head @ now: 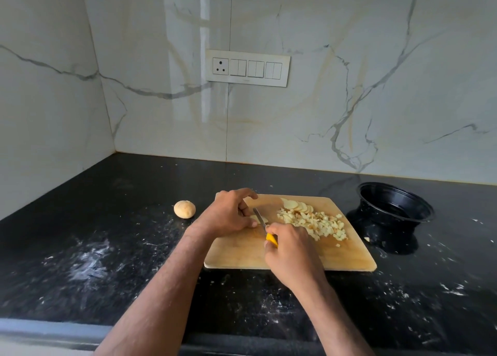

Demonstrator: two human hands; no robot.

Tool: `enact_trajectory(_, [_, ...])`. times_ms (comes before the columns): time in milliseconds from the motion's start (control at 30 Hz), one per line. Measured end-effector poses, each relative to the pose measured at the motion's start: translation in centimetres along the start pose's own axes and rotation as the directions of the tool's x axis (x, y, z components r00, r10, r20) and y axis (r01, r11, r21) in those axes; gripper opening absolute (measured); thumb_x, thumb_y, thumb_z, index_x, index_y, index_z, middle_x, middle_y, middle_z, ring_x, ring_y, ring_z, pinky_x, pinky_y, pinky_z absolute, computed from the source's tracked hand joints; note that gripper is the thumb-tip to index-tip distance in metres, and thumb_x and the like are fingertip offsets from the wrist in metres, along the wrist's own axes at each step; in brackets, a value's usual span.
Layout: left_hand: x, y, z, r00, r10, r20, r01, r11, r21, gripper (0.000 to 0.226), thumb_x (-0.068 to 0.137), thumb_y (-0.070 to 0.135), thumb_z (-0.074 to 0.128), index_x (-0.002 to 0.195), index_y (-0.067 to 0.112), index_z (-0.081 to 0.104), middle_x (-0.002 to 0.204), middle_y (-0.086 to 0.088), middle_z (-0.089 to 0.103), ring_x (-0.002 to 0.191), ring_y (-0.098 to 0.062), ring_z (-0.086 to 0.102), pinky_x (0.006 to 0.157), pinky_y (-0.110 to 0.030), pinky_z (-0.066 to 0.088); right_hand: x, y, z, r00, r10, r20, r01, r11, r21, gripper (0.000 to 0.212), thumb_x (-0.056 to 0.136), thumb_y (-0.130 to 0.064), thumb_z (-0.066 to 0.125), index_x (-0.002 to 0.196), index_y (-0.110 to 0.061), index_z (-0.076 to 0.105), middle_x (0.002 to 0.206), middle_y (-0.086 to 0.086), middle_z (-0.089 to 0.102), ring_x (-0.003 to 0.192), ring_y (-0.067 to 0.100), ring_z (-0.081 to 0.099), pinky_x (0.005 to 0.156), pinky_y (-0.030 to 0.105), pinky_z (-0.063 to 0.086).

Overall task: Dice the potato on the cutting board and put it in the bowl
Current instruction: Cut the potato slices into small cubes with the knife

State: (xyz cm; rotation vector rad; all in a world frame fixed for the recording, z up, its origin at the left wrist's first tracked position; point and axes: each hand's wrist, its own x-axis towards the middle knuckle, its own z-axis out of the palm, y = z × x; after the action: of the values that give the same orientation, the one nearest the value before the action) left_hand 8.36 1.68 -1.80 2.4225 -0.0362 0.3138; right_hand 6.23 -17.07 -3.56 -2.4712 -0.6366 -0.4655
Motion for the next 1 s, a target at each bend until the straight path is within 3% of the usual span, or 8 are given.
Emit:
enact_trajectory(133, [0.1,0.2,0.0,1.0,-0.004,0.021,0.004,1.0,0.029,0.053,0.081,0.021,0.085,0.127,0.03,0.061,0.092,0.005,0.069,0.088,-0.01,0.065,0.089,-0.022,0.054,1.0,-0.1,-0.3,0.999,0.004,0.047,-0.004,1.0,-0.002,0.028,0.09,-0.022,0.068,0.117,-0.023,0.072,0.104,-0.005,0.074,0.083,0.013,0.066,0.05,0.007,0.028])
enact_trajectory(267, [0.0,0.3,0.0,0.998,0.041,0.042,-0.043,0.998,0.054,0.044,0.085,0.015,0.08,0.124,0.03,0.063,0.087,0.007,0.065,0.081,-0.009,0.061,0.076,-0.013,0.045,1.0,-0.6,-0.1,0.999,-0.001,0.039,0.002,1.0,-0.029,0.023,0.092,-0.022,0.067,0.114,-0.024,0.071,0.095,-0.005,0.071,0.063,0.006,0.046,0.044,0.01,0.021])
enact_trajectory(400, [-0.1,0.3,0.2,0.988,0.104,0.113,-0.115,0.989,0.093,0.034,0.092,0.011,0.07,0.121,0.028,0.067,0.084,0.012,0.054,0.081,-0.008,0.052,0.076,-0.018,0.041,0.3,-0.6,-0.2,0.997,-0.037,0.073,0.038,0.999,-0.016,0.023,0.093,-0.017,0.067,0.115,-0.021,0.071,0.092,-0.007,0.069,0.066,0.005,0.049,0.043,0.008,0.025])
enact_trajectory(500, [-0.1,0.1,0.3,0.977,0.151,0.15,-0.173,0.975,0.143,0.027,0.093,0.014,0.069,0.117,0.025,0.073,0.089,0.022,0.054,0.09,-0.005,0.051,0.077,-0.01,0.036,0.1,-0.7,-0.6,0.995,-0.054,0.088,0.058,0.997,-0.043,0.021,0.092,-0.013,0.065,0.111,-0.02,0.071,0.079,-0.013,0.054,0.057,0.003,0.043,0.037,0.011,0.028])
enact_trajectory(700, [0.2,-0.3,0.6,0.975,0.126,0.18,-0.155,0.975,0.156,0.024,0.095,0.019,0.068,0.115,0.031,0.072,0.096,0.01,0.052,0.096,-0.012,0.051,0.092,-0.031,0.045,-1.1,-0.7,-1.7,0.99,-0.065,0.122,0.073,0.995,-0.063,0.031,0.091,-0.009,0.06,0.118,-0.019,0.071,0.099,-0.005,0.074,0.063,0.006,0.053,0.041,0.012,0.031])
enact_trajectory(800, [0.3,-0.4,0.6,0.976,0.12,0.18,-0.148,0.977,0.152,0.024,0.095,0.021,0.068,0.116,0.033,0.072,0.101,0.012,0.053,0.098,-0.011,0.052,0.09,-0.029,0.044,-2.2,-0.4,-2.1,0.988,-0.057,0.145,0.065,0.997,-0.048,0.023,0.093,-0.011,0.061,0.112,-0.018,0.072,0.093,-0.009,0.071,0.07,0.005,0.058,0.052,0.013,0.045])
enact_trajectory(867, [0.2,-0.5,0.6,0.978,0.122,0.172,-0.147,0.979,0.144,0.024,0.095,0.022,0.068,0.116,0.033,0.072,0.102,0.014,0.052,0.099,-0.01,0.052,0.087,-0.025,0.041,-2.9,0.0,-2.4,0.986,-0.055,0.155,0.059,0.998,-0.021,0.025,0.094,-0.013,0.062,0.116,-0.019,0.07,0.1,-0.009,0.072,0.077,0.003,0.059,0.055,0.007,0.043])
enact_trajectory(1000, [0.1,-0.5,0.7,0.979,0.113,0.167,-0.137,0.981,0.137,0.022,0.096,0.022,0.067,0.113,0.034,0.072,0.108,0.011,0.055,0.101,-0.01,0.053,0.085,-0.023,0.04,-3.8,1.1,-3.5,0.986,-0.055,0.159,0.053,0.998,0.015,0.027,0.093,-0.017,0.065,0.119,-0.023,0.072,0.099,-0.012,0.072,0.069,-0.001,0.052,0.055,0.004,0.04])
